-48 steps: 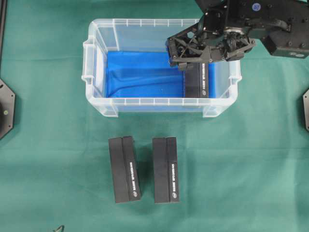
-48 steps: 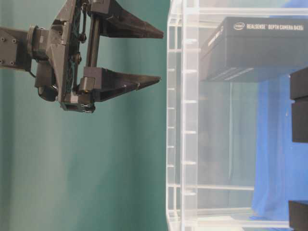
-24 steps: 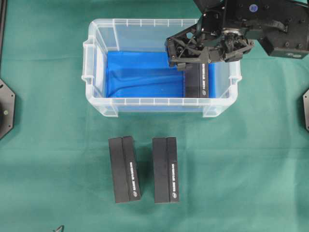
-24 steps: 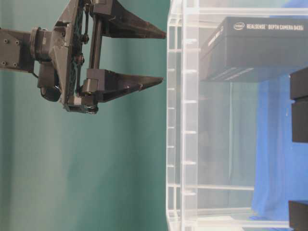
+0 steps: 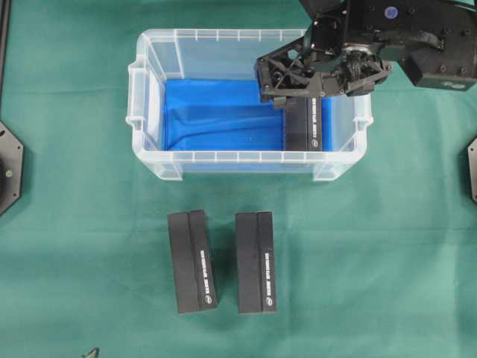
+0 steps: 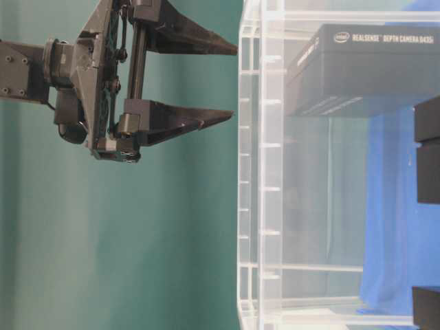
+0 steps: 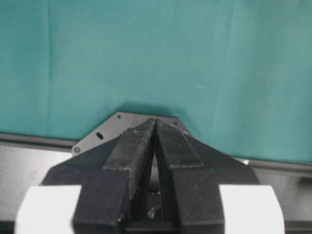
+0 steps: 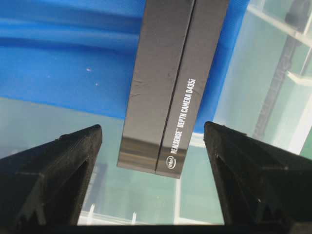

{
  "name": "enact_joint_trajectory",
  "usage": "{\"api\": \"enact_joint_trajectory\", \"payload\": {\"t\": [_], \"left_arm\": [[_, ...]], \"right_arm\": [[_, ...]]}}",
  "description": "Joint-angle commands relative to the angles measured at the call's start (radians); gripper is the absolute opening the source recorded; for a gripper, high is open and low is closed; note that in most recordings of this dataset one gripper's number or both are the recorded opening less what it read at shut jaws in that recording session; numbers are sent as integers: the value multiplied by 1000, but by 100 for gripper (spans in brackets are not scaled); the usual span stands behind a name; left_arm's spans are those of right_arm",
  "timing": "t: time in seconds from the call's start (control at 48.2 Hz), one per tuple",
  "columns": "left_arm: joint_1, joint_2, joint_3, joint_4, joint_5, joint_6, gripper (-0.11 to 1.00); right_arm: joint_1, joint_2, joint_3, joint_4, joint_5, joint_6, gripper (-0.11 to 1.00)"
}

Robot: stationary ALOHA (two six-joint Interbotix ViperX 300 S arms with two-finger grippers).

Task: Take the box out of the case with the right arm.
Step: 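Move the open right gripper over the last black box in the case, then lower and close the right gripper on the last black box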

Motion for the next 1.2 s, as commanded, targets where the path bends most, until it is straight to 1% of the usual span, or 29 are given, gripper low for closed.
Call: {"api": "enact_joint_trajectory", "payload": {"t": [0.0,0.415,0.747,0.934,1.058,1.183], "left_arm": [[3,5,-12,3,-3,2,0],[2,5,-12,3,-3,2,0],[3,5,-12,3,-3,2,0],[3,6,-12,3,-3,2,0],[3,8,-12,3,-3,2,0],[3,9,-12,3,-3,2,0]], "right_arm": [[3,-14,-23,2,-5,3,83],[3,2,-18,2,-14,8,83],[-2,21,6,-20,-21,12,83],[-6,25,63,-23,-84,41,83],[-8,26,104,-23,-144,48,83],[-11,28,138,-23,-175,69,83]]}}
